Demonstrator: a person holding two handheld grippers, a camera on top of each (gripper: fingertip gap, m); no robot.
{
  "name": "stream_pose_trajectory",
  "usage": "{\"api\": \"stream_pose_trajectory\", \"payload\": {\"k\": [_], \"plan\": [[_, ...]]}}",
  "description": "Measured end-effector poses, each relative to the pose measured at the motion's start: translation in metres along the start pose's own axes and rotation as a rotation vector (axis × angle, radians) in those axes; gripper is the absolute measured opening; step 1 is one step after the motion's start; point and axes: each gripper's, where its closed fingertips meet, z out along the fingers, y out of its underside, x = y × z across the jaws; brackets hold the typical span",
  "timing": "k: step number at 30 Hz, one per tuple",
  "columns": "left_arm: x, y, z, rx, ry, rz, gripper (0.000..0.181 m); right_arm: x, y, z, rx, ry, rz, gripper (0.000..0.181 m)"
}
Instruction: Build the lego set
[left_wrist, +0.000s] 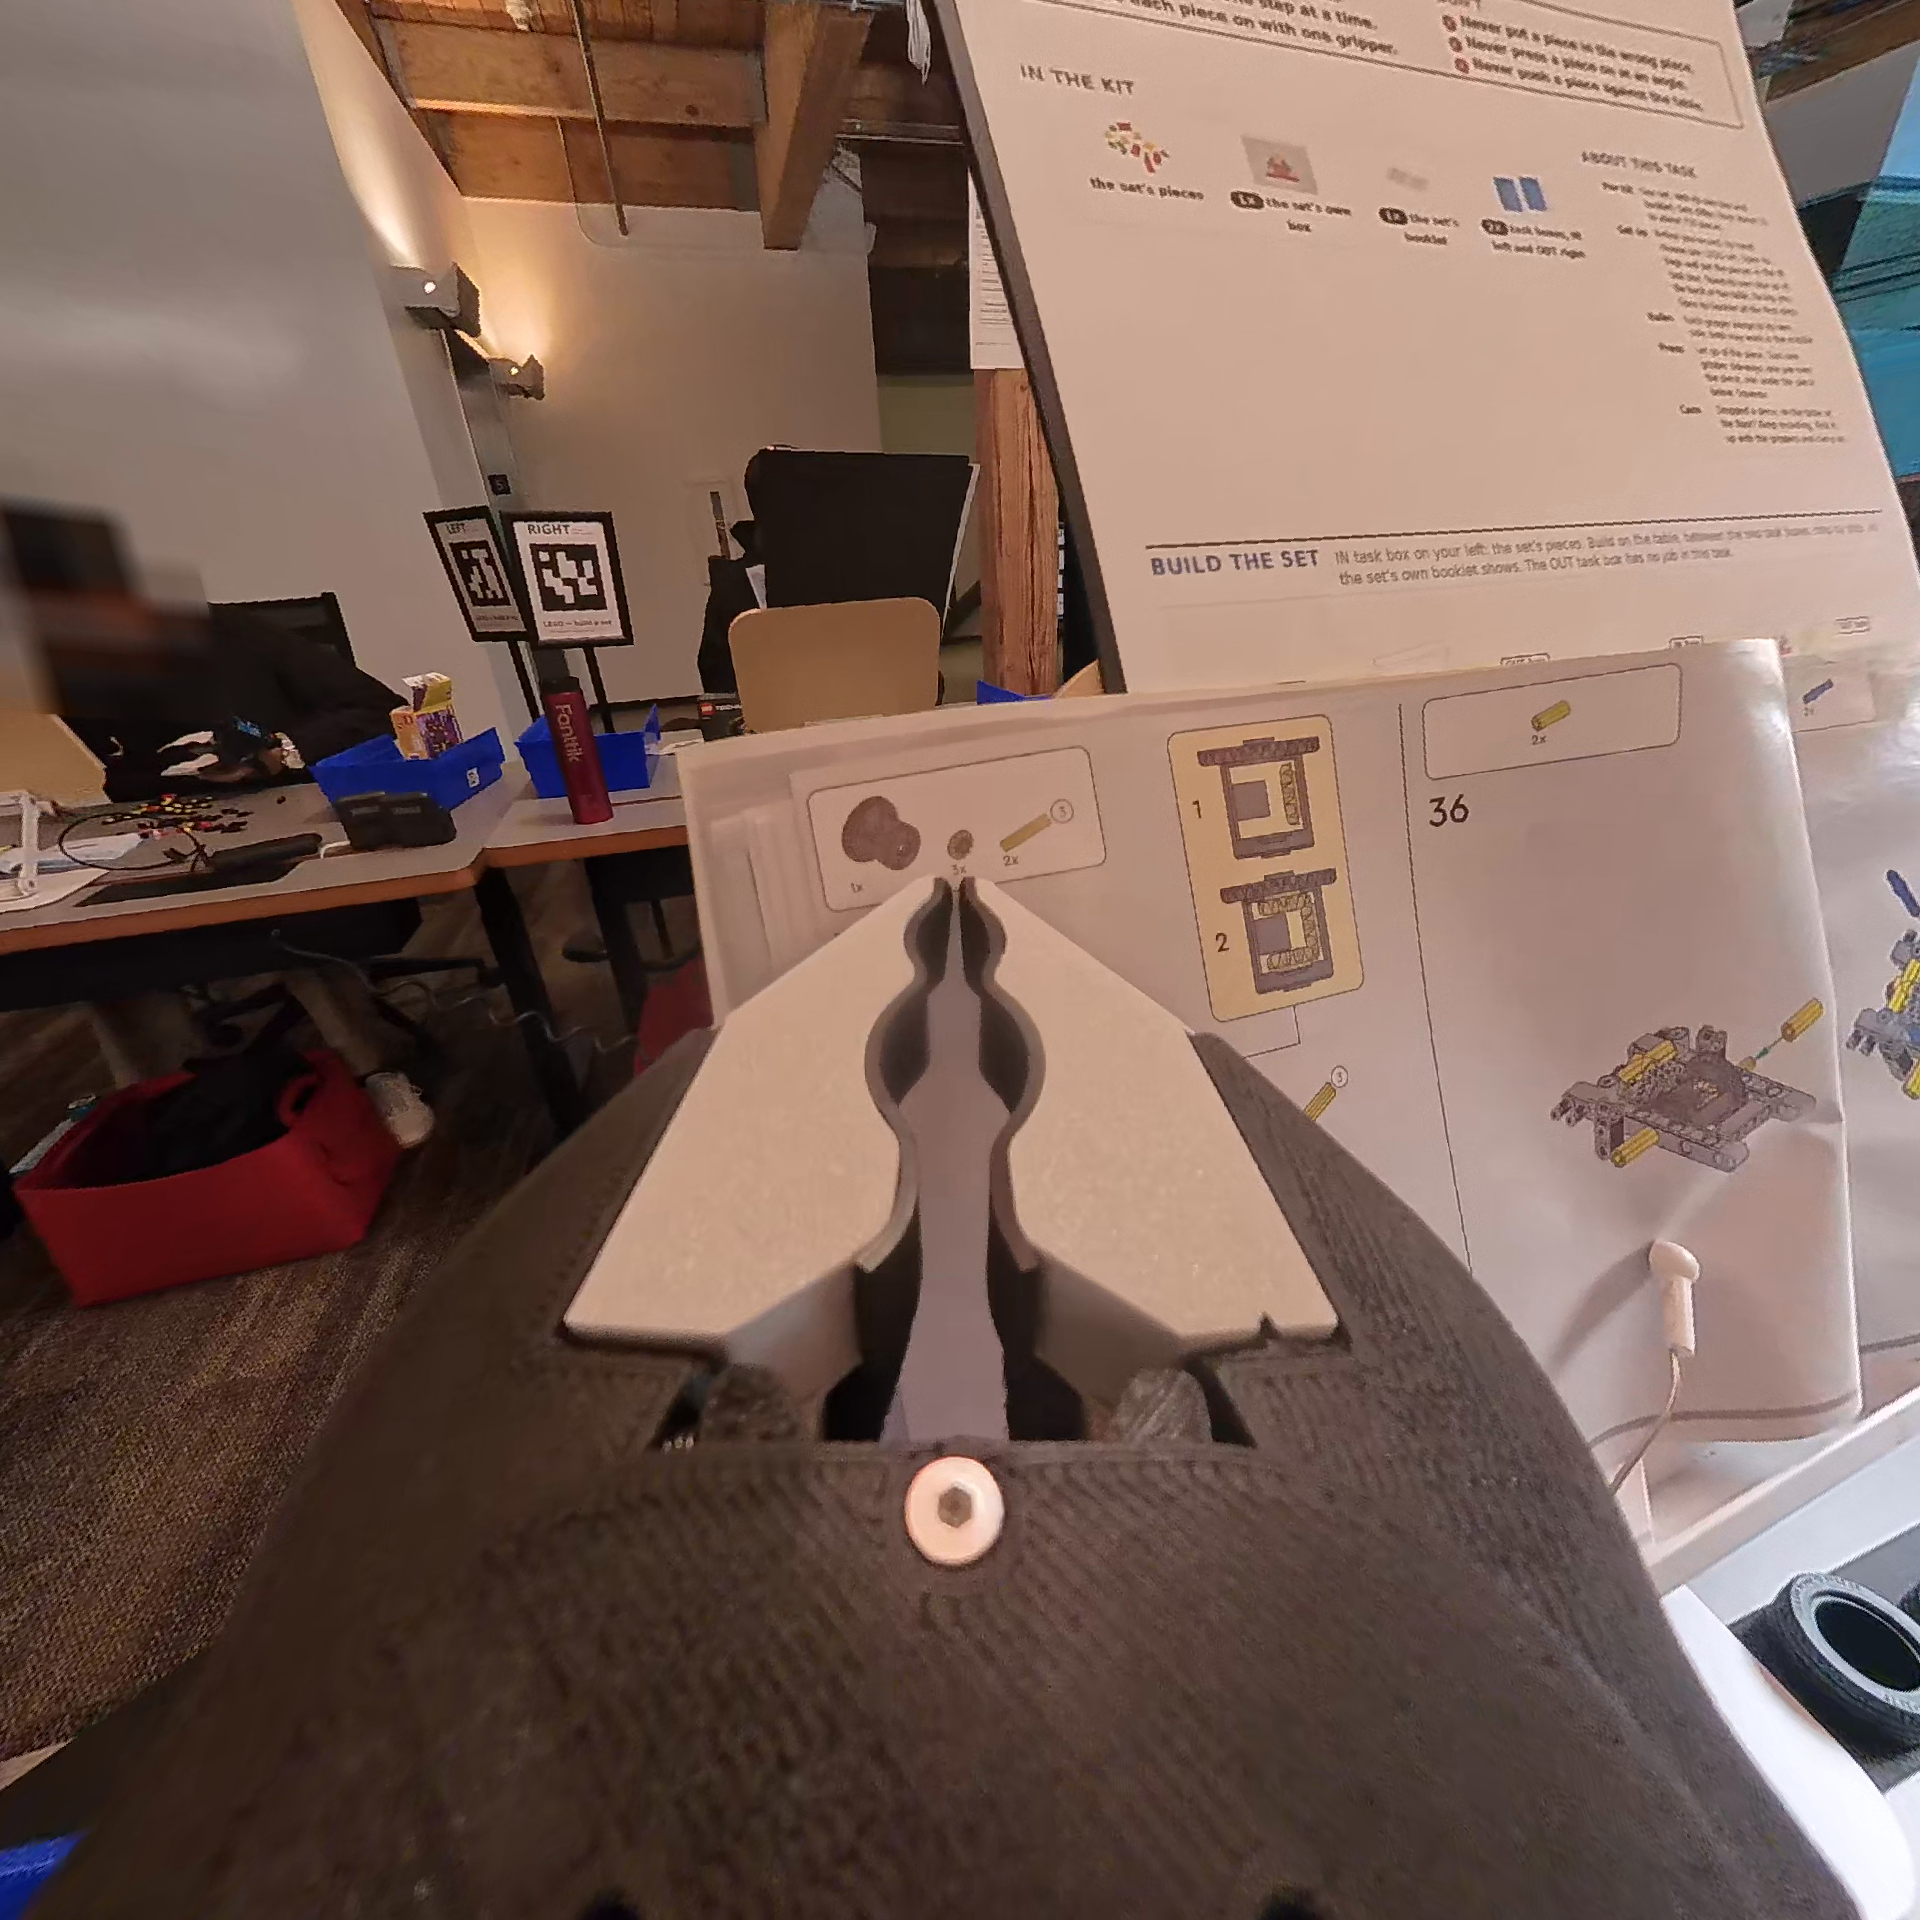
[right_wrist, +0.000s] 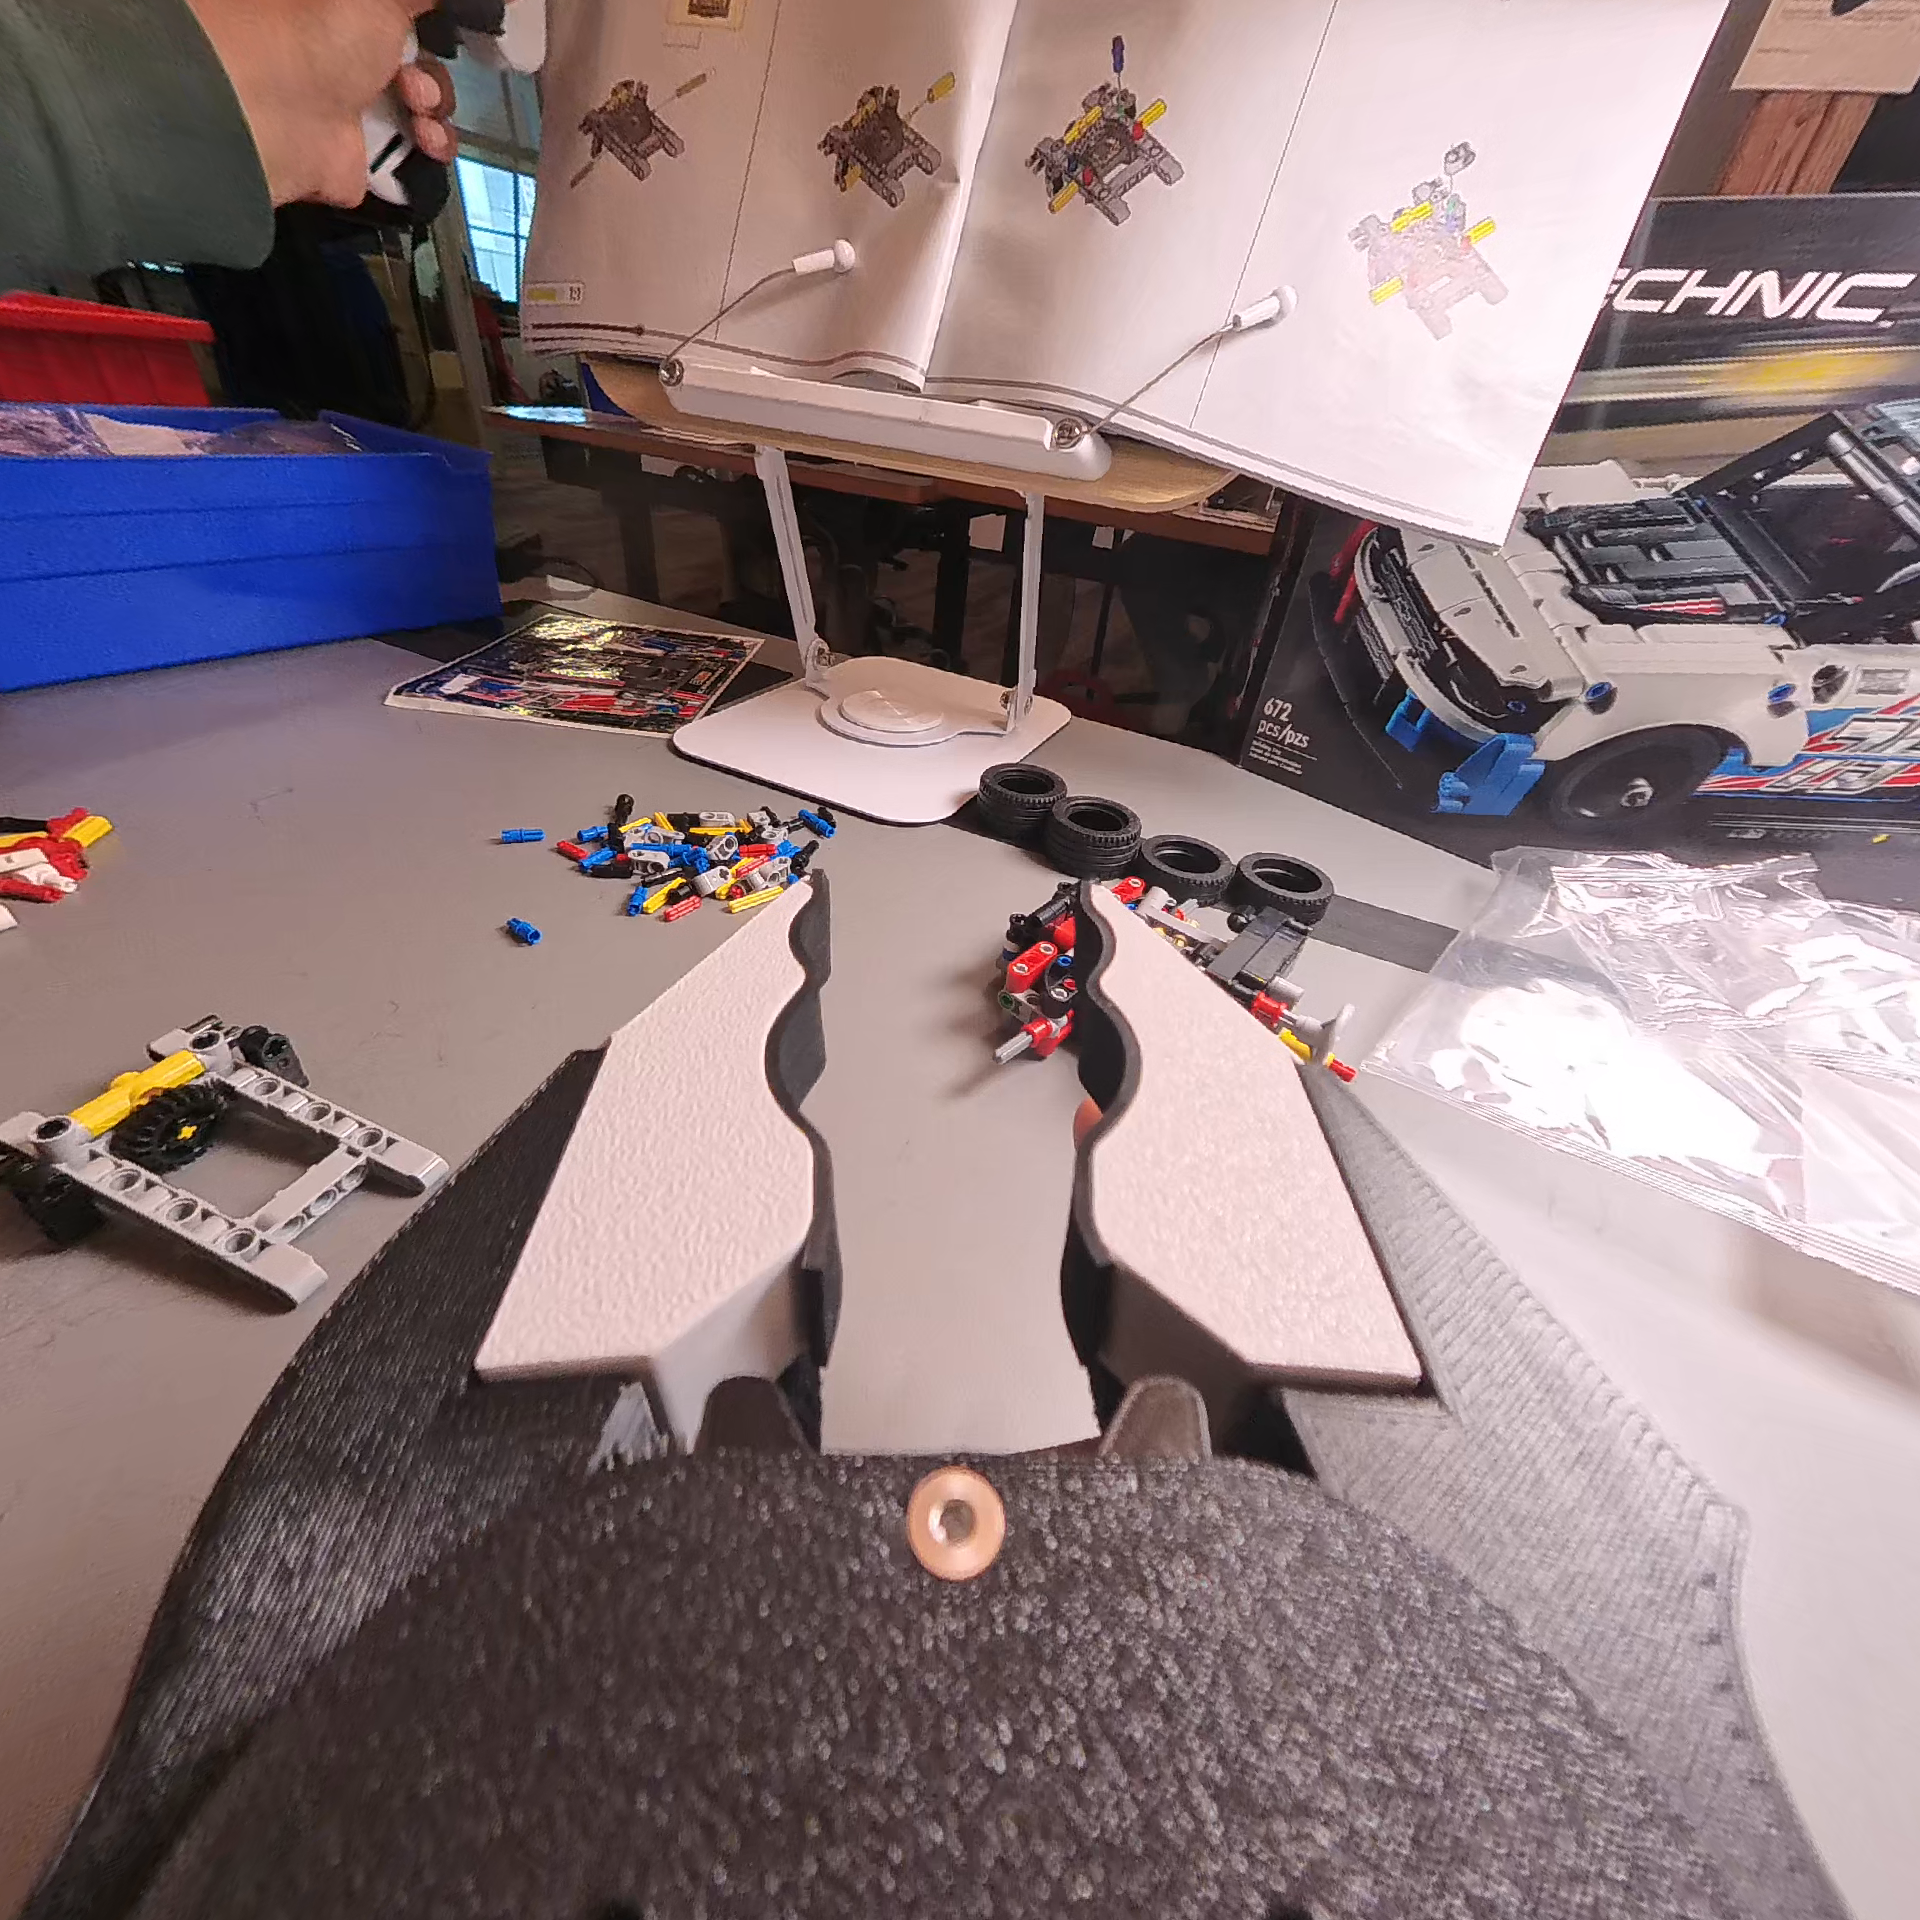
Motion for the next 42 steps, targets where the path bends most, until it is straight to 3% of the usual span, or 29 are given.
{"api": "stream_pose_trajectory", "payload": {"k": [31, 35, 39, 42], "plan": [[0.016, 0.0, 0.0, -0.016, 0.032, 0.062, 0.002, -0.003, 0.001, 0.0, -0.008, -0.013, -0.007, 0.046], [0.029, -0.011, -0.022, -0.025, 0.102, 0.12, 0.008, -0.004, 0.0, -0.001, -0.003, -0.017, -0.004, 0.046], [0.049, -0.022, -0.062, -0.056, 0.204, 0.241, 0.012, -0.008, -0.002, -0.001, 0.003, -0.034, 0.002, 0.046], [0.072, -0.008, -0.106, -0.175, 0.351, 0.354, 0.012, -0.012, -0.002, -0.001, 0.004, -0.046, 0.003, 0.046]]}}
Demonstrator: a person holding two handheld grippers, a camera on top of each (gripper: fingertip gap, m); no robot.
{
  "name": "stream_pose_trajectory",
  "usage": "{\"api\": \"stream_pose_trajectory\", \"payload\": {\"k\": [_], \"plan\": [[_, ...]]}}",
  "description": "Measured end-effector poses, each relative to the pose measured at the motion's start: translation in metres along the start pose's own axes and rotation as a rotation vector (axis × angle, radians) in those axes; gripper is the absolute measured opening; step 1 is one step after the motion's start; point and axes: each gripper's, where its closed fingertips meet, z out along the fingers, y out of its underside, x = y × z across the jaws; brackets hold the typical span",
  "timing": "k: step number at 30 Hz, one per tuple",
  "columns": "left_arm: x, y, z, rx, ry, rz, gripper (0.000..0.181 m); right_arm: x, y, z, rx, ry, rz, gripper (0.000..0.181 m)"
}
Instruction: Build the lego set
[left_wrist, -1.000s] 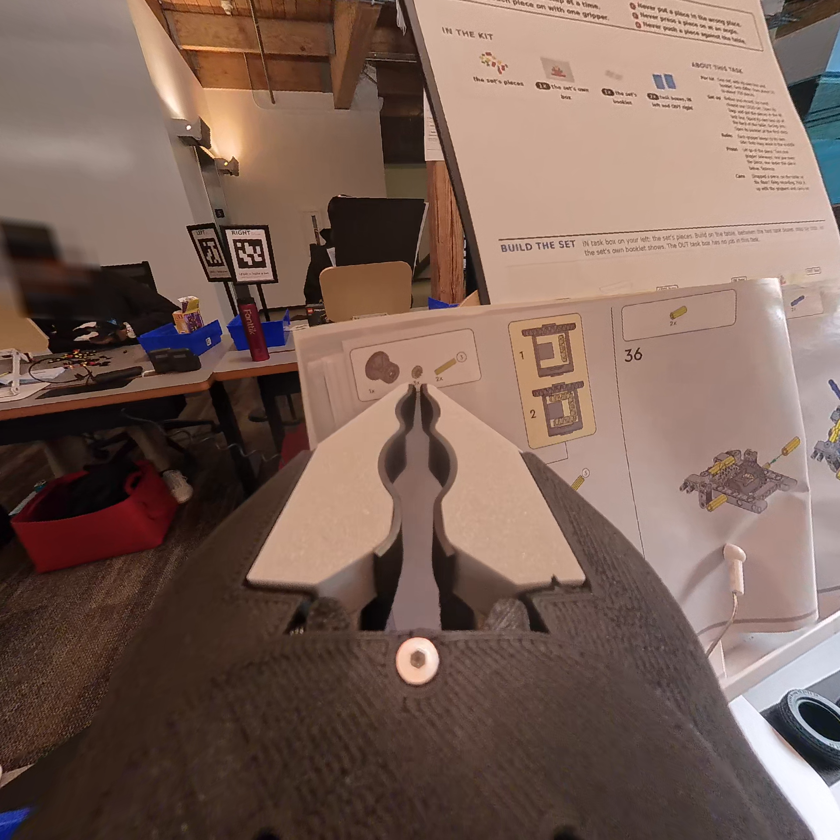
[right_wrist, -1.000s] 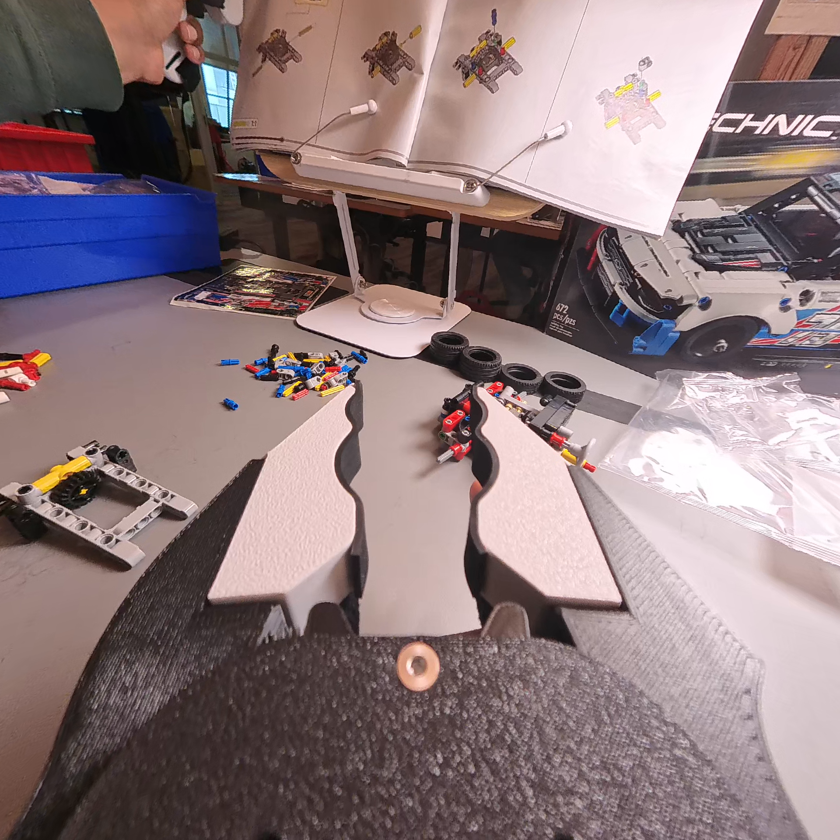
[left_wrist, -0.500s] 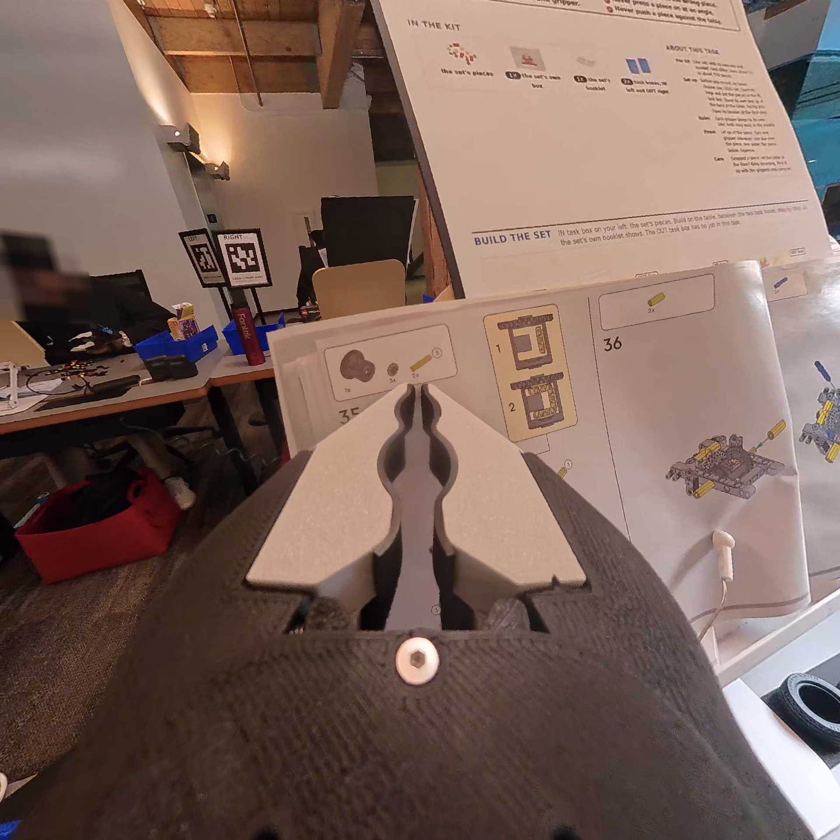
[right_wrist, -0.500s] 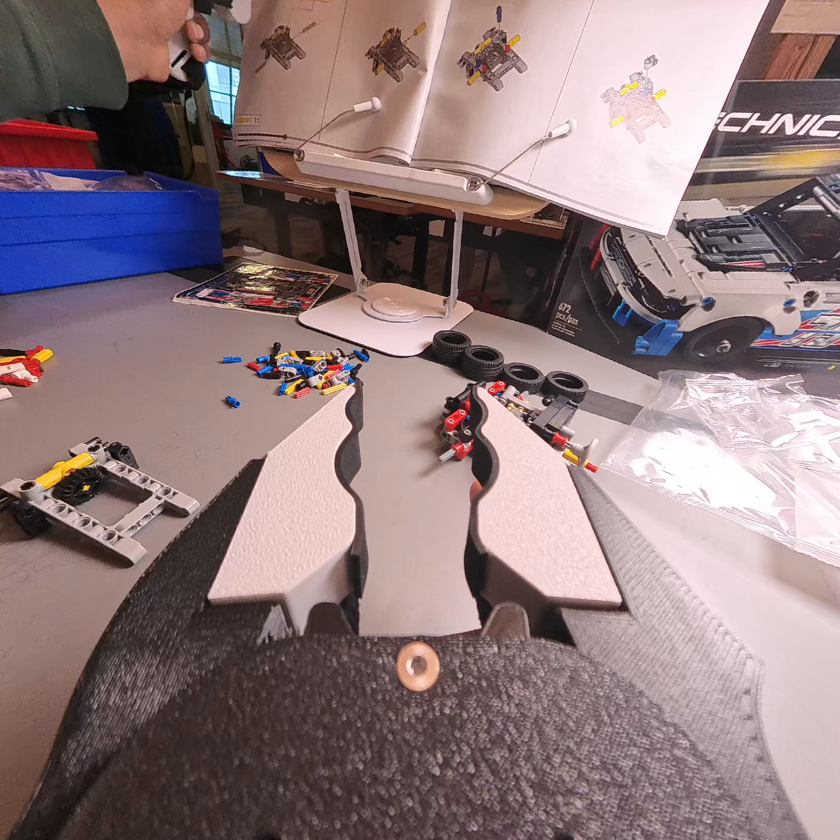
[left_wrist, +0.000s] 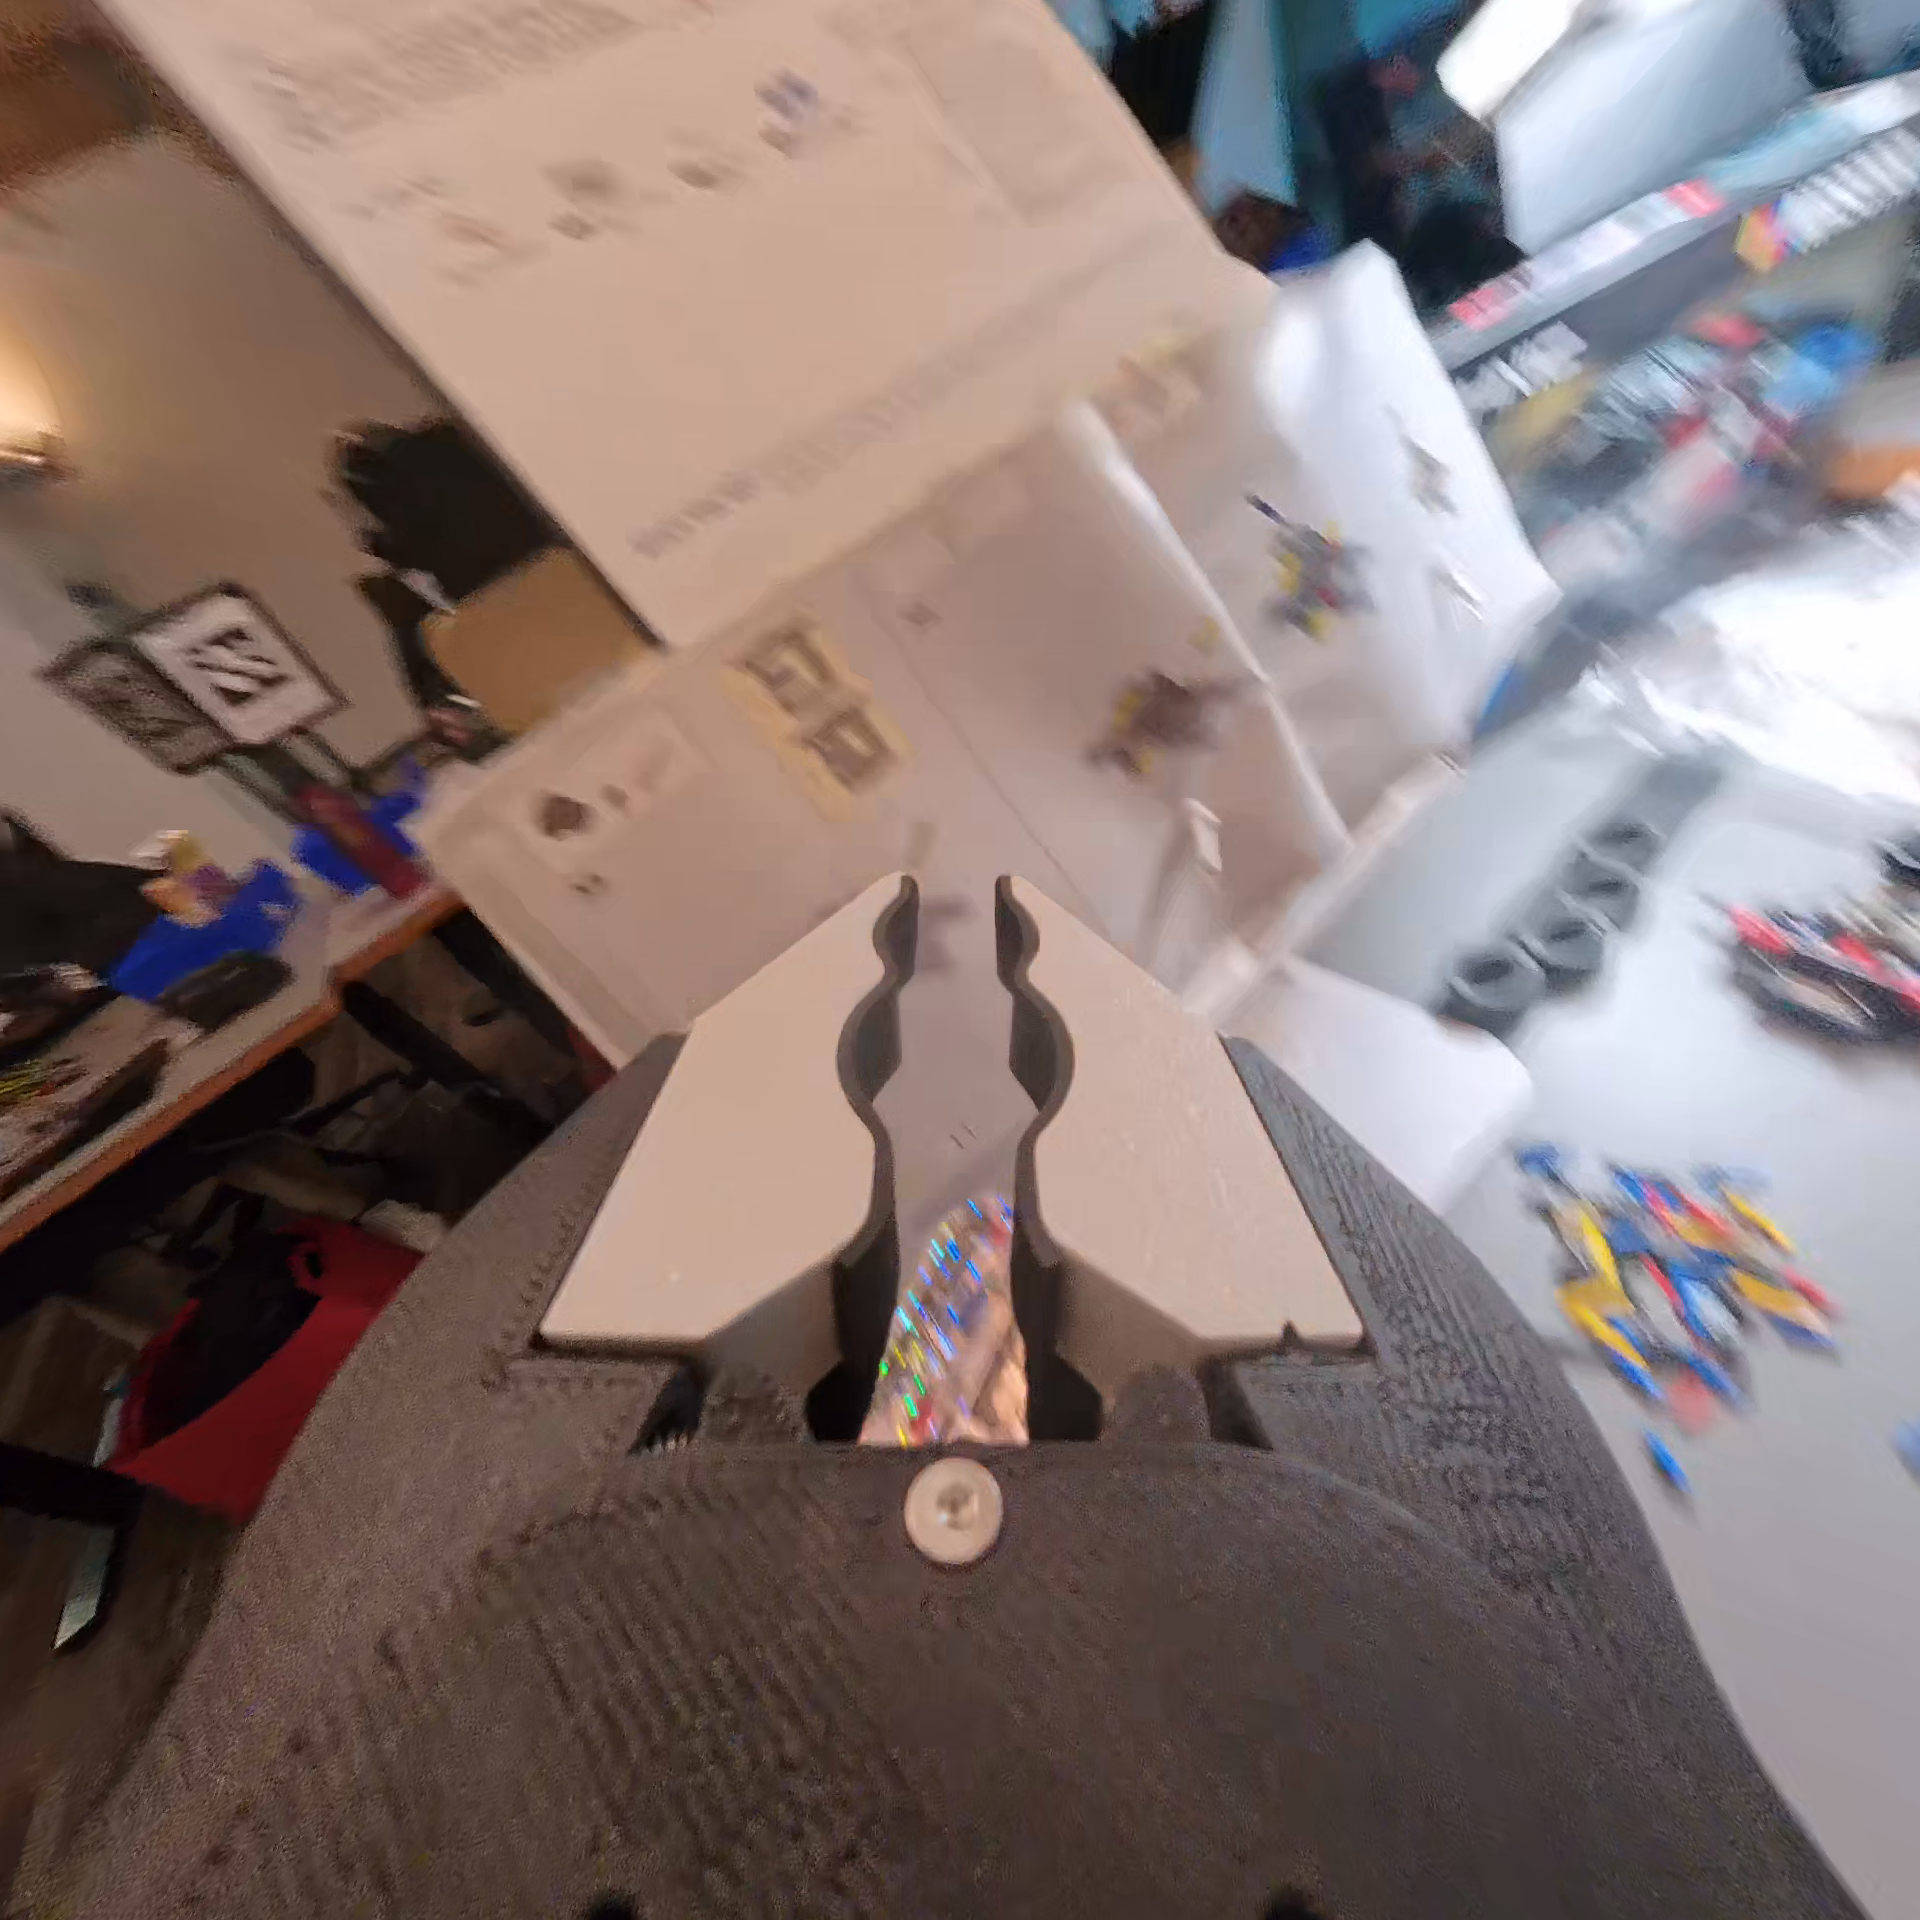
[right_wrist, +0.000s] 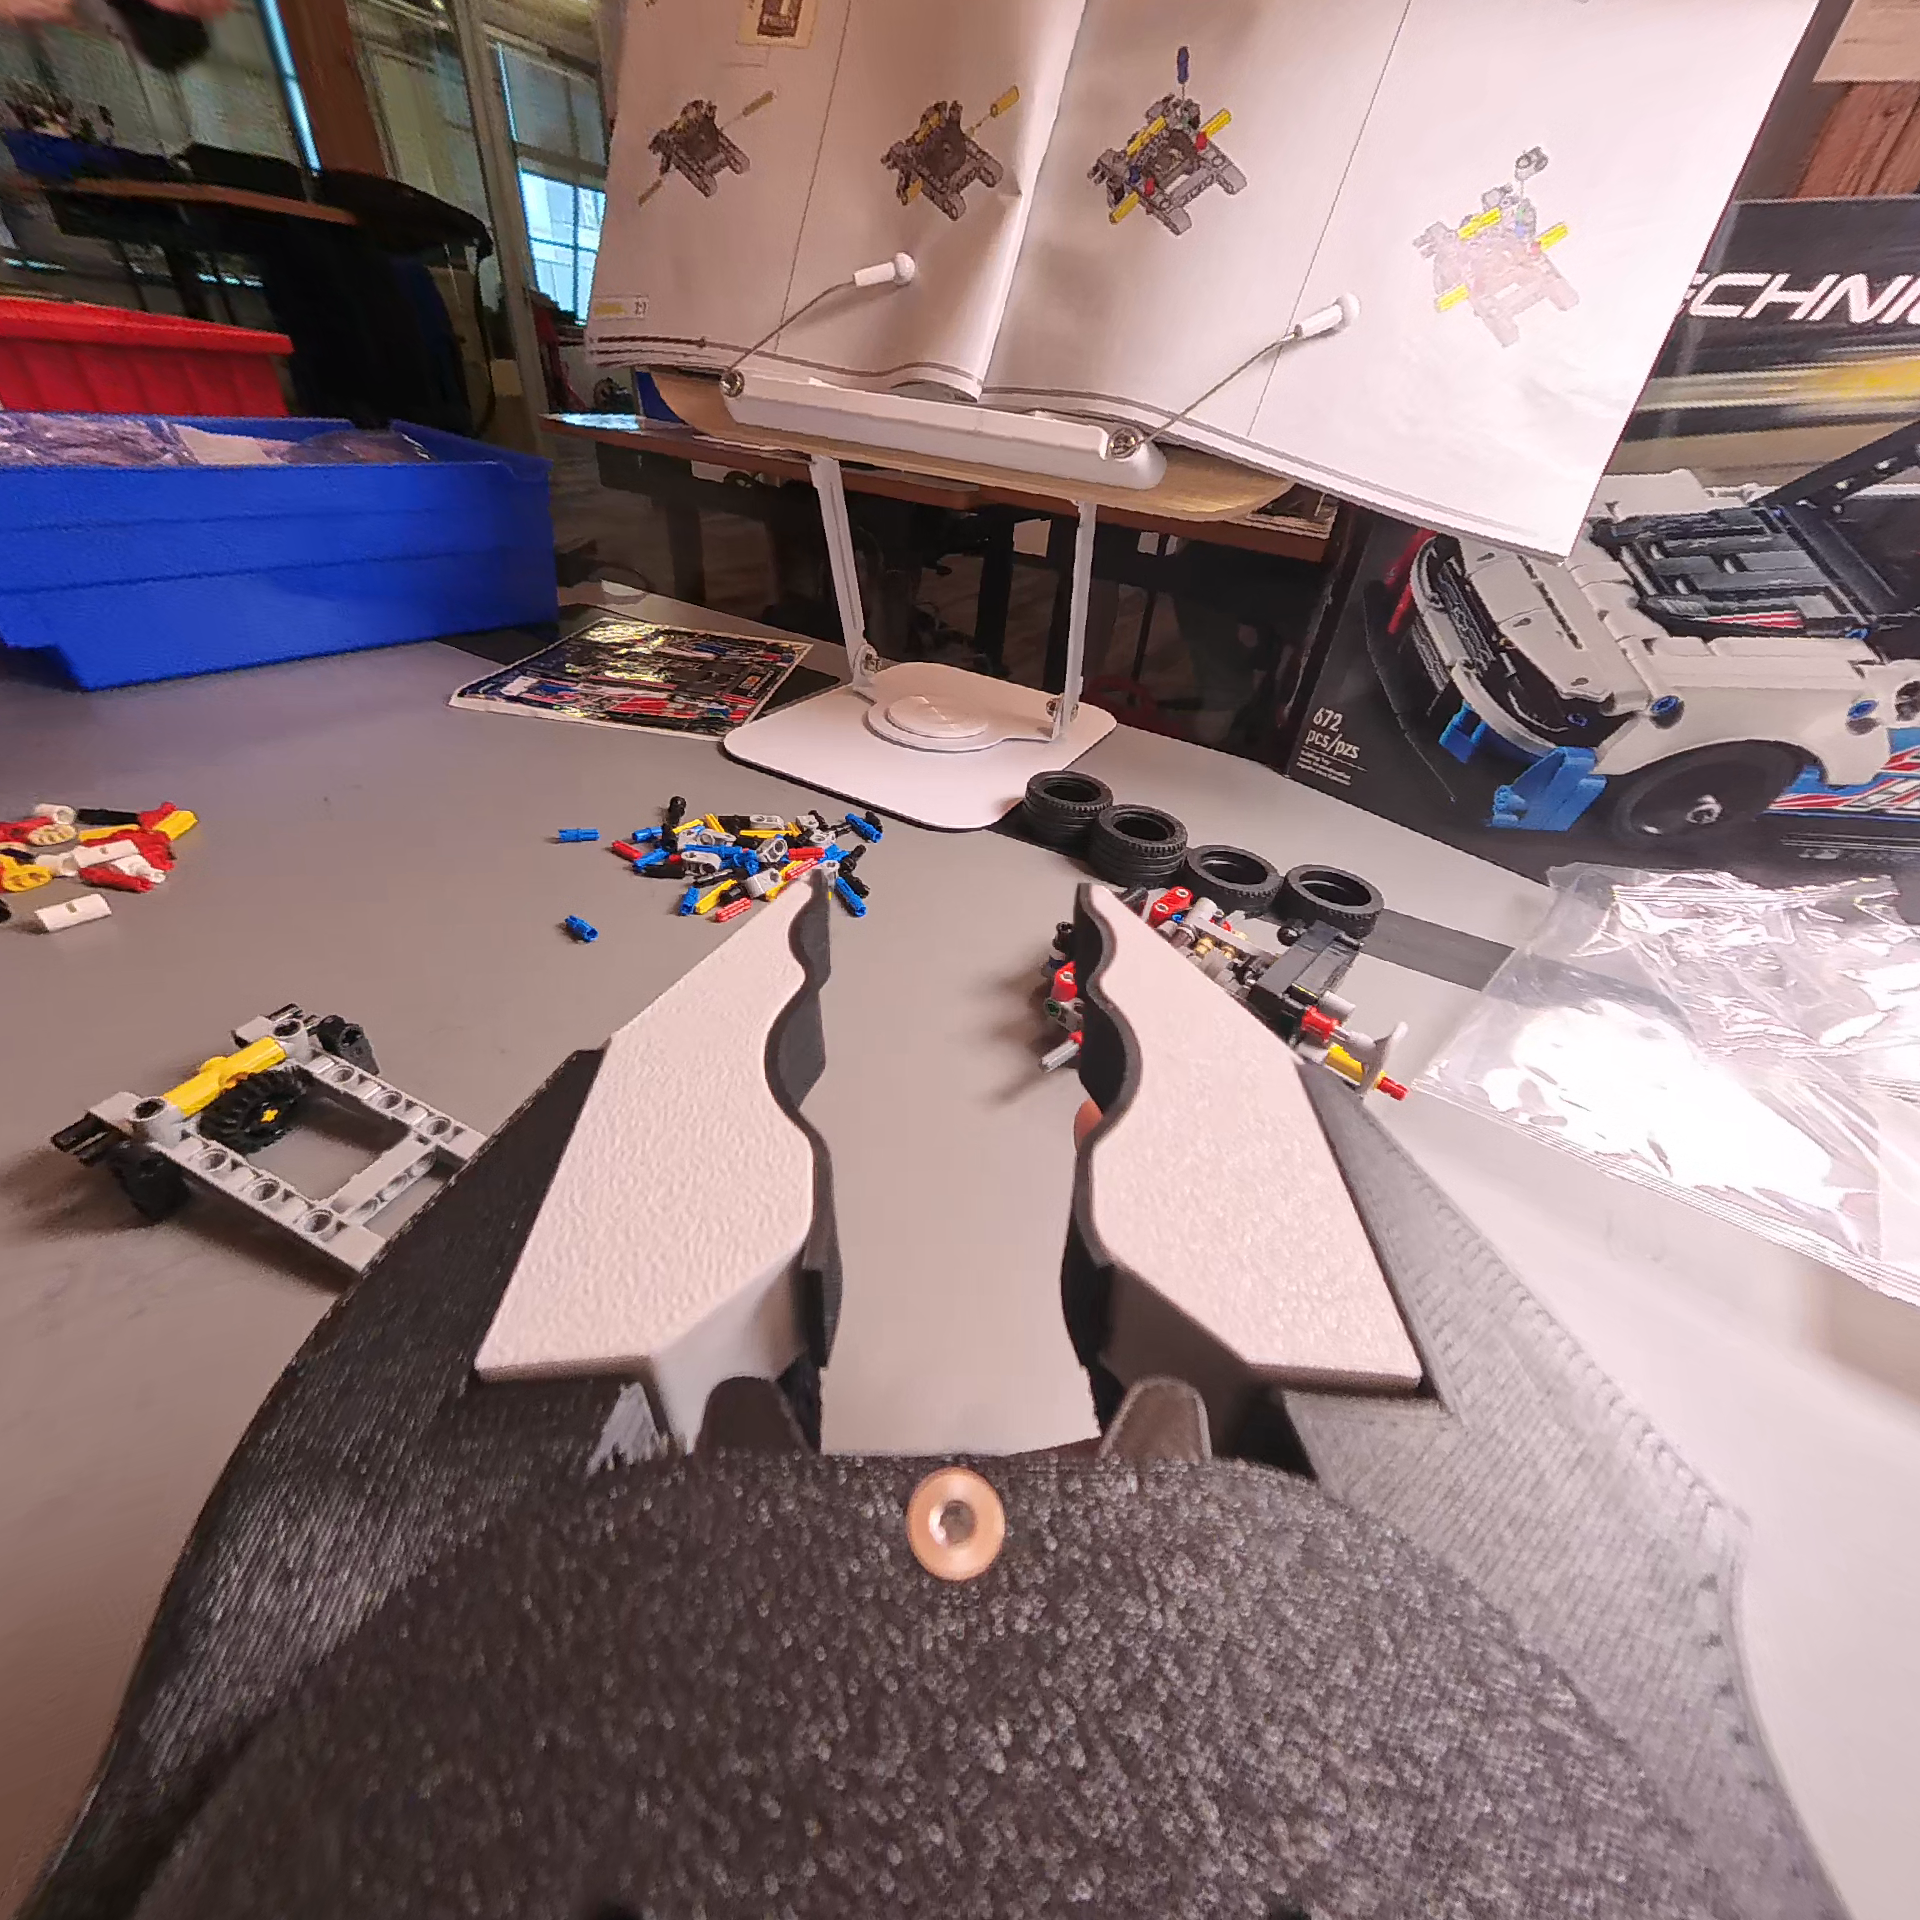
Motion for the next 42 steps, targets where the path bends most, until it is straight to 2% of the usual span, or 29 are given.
{"api": "stream_pose_trajectory", "payload": {"k": [2, 5, 8, 10, 12, 15, 21, 26, 39, 42], "plan": [[0.042, 0.025, -0.026, -0.139, 0.183, 0.044, 0.012, -0.002, -0.001, -0.001, 0.003, -0.006, 0.001, 0.046], [0.11, 0.095, -0.085, -0.472, 0.495, 0.093, 0.013, -0.004, -0.003, -0.002, 0.01, -0.014, 0.009, 0.046], [0.152, 0.168, -0.146, -0.751, 0.651, 0.22, 0.014, -0.008, -0.003, -0.002, 0.01, -0.025, 0.017, 0.046], [0.174, 0.204, -0.18, -0.884, 0.737, 0.239, 0.015, -0.01, -0.002, -0.001, 0.003, -0.033, 0.019, 0.046], [0.189, 0.229, -0.202, -0.973, 0.786, 0.257, 0.016, -0.012, 0.0, 0.0, -0.003, -0.039, 0.021, 0.046], [0.198, 0.255, -0.213, -1.051, 0.818, 0.284, 0.017, -0.015, 0.002, 0.001, -0.01, -0.047, 0.021, 0.046], [0.21, 0.284, -0.217, -1.166, 0.903, 0.322, 0.016, -0.012, 0.003, 0.0, -0.014, -0.041, 0.022, 0.046], [0.209, 0.293, -0.213, -1.18, 0.897, 0.334, 0.017, -0.008, 0.003, 0.0, -0.014, -0.037, 0.031, 0.046], [0.206, 0.297, -0.205, -1.109, 0.879, 0.304, 0.002, -0.006, 0.006, 0.0, -0.028, -0.025, 0.021, 0.046], [0.204, 0.29, -0.201, -1.042, 0.864, 0.315, 0.002, -0.006, 0.007, 0.001, -0.032, -0.025, 0.02, 0.046]]}}
